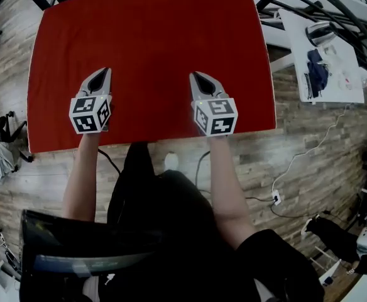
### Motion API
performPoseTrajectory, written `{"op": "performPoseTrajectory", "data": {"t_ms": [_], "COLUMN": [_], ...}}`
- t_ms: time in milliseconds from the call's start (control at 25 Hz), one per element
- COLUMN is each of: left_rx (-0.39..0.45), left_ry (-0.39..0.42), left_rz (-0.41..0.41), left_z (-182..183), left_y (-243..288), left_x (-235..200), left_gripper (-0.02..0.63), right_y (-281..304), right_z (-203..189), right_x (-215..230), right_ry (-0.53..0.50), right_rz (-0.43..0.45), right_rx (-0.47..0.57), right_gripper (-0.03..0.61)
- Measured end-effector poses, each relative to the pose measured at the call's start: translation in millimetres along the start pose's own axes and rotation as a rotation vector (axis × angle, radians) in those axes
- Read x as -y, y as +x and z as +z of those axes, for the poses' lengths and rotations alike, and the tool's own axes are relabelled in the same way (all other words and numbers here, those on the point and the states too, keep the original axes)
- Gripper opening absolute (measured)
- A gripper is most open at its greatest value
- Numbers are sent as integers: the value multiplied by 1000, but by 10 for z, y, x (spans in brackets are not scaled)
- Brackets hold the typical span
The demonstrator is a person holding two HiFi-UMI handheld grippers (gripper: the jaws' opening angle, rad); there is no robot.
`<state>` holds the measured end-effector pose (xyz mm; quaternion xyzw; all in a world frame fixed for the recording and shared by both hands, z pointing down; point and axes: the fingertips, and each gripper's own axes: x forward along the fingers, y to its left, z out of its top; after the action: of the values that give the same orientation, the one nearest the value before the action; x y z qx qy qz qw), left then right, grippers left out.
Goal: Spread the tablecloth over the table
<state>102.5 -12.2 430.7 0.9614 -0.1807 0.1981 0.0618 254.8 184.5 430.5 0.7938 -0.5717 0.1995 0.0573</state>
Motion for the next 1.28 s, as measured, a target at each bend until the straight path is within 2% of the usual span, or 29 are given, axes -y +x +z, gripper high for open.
{"op": "performPoseTrajectory", "data": {"t_ms": [280, 560, 920, 1120, 1280], "left_rx": [31, 47, 70, 101, 125], "left_ry": [30, 11, -10, -21, -12], "left_rz": [41, 62, 79, 67, 56], "left_z": [-85, -108, -29, 120, 293], "left_y": [-757, -1276, -1445, -1598, -1766], "left_x": [583, 1004, 895, 691, 528], "left_gripper": [6, 6, 6, 6, 6], "right_y": [-819, -1332, -1431, -1545, -1587], "right_z": [-180, -285, -116, 131, 343], "right_x": [-97, -169, -265, -440, -621], "right_ry": [28, 35, 9, 10, 48], "right_rz": [23, 64, 80, 71, 72], "right_rx": [65, 72, 99, 138, 179], "right_gripper": [9, 9, 9, 9, 9]}}
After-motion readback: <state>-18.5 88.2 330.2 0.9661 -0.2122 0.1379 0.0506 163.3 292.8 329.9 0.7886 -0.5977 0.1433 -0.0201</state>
